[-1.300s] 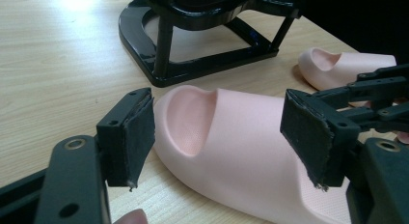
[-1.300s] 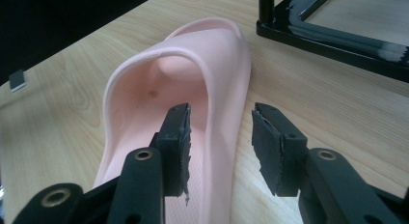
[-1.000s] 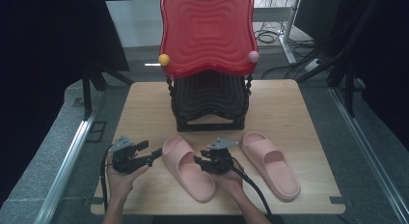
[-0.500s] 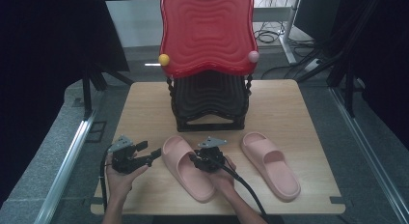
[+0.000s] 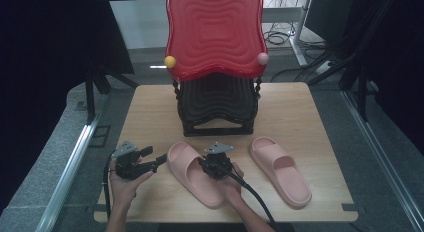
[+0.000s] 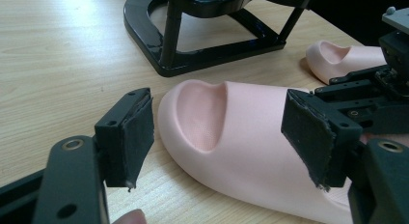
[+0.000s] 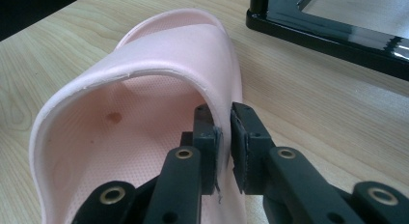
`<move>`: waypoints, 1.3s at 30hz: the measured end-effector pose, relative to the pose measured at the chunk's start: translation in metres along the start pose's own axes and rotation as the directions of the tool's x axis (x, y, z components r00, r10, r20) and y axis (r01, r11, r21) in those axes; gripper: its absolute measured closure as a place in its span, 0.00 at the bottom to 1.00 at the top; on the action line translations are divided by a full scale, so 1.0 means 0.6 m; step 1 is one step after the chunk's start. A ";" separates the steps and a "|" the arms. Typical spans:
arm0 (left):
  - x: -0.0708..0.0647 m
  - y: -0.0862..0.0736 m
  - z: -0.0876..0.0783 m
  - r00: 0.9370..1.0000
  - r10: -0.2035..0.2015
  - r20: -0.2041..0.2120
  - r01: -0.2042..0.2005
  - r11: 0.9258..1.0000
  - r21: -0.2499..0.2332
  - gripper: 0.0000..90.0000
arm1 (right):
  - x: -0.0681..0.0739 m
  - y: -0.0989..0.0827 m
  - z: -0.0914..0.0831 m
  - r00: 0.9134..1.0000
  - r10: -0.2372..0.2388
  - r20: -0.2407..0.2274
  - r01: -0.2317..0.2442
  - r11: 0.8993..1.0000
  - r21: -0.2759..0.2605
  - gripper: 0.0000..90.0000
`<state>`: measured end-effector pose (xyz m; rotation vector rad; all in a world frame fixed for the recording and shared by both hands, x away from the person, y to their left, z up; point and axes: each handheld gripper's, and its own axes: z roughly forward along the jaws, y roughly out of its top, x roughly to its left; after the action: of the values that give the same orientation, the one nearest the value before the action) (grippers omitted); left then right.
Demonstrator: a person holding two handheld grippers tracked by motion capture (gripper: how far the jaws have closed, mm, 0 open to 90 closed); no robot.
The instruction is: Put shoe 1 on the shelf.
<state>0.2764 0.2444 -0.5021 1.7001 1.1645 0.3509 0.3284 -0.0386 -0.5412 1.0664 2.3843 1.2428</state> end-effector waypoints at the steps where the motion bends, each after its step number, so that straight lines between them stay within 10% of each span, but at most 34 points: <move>1: 0.001 0.000 0.000 1.000 0.000 0.000 0.000 1.000 0.000 0.30 | 0.000 0.000 -0.001 1.000 0.002 -0.001 -0.002 1.000 0.003 0.91; 39: -0.006 -0.004 0.008 1.000 -0.008 0.015 0.008 1.000 0.017 0.30 | -0.069 -0.020 -0.196 0.996 0.040 0.078 -0.025 0.983 -0.179 0.92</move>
<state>0.2764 0.2390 -0.5053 1.7091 1.1661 0.3234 0.2909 -0.1434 -0.4838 1.0823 2.1576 1.3668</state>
